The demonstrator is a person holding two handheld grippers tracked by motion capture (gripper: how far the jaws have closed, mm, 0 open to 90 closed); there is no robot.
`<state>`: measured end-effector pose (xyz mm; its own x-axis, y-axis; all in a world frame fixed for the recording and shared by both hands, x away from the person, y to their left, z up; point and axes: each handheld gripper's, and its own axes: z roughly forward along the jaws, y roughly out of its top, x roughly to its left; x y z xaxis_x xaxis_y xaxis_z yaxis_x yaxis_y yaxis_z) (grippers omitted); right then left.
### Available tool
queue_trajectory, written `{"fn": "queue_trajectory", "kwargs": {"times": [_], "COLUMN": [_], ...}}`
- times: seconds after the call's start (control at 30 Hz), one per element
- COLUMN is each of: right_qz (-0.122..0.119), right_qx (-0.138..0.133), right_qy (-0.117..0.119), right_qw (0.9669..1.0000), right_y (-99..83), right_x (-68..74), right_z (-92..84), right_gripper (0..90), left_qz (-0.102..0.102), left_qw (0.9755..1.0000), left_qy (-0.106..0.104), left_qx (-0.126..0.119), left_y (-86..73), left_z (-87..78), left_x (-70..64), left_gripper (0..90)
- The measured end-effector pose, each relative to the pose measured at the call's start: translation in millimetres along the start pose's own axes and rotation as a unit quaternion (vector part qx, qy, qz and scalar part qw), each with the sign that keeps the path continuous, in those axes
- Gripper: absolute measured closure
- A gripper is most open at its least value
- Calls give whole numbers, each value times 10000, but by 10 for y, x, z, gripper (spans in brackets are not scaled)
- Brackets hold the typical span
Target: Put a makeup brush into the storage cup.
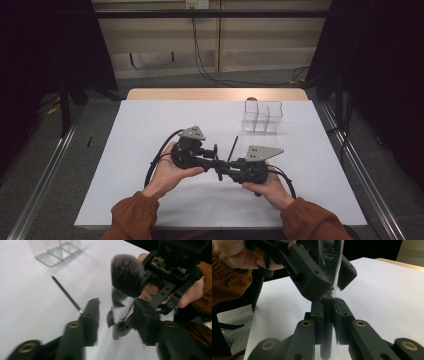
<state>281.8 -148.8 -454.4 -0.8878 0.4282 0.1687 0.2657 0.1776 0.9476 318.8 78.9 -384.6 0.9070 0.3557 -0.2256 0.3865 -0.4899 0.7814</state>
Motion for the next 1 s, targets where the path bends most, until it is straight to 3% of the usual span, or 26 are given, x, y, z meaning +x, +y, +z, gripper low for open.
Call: {"fn": "queue_trajectory", "kwargs": {"times": [0.23,0.3,0.47,0.7,0.8,0.9,1.0], "right_qz": [24,20,30,29,49,57,60], "right_qx": [-19,-20,-13,-76,-89,-92,-108], "right_qy": [-60,-81,-106,-198,-271,-344,-403], "right_qw": [10000,10000,9999,9998,9996,9993,9991], "right_y": [6,7,6,22,19,14,13], "right_x": [-25,-30,-36,-58,-77,-99,-121], "right_z": [-43,-50,-67,-148,-197,-243,-290], "right_gripper": [800,800,800,800,800,800,800], "left_qz": [-78,-147,-126,-183,-130,-249,-140], "left_qw": [9995,9989,9971,9957,9940,9927,9909], "left_qy": [221,339,626,709,891,935,1046], "left_qx": [-229,-277,-407,-564,-620,-722,-832], "left_y": [-56,-69,-95,-197,-254,-312,-367], "left_z": [-55,-56,-93,-167,-222,-286,-331], "left_x": [34,41,54,85,99,116,125], "left_gripper": [328,228,110,39,35,26,26]}}
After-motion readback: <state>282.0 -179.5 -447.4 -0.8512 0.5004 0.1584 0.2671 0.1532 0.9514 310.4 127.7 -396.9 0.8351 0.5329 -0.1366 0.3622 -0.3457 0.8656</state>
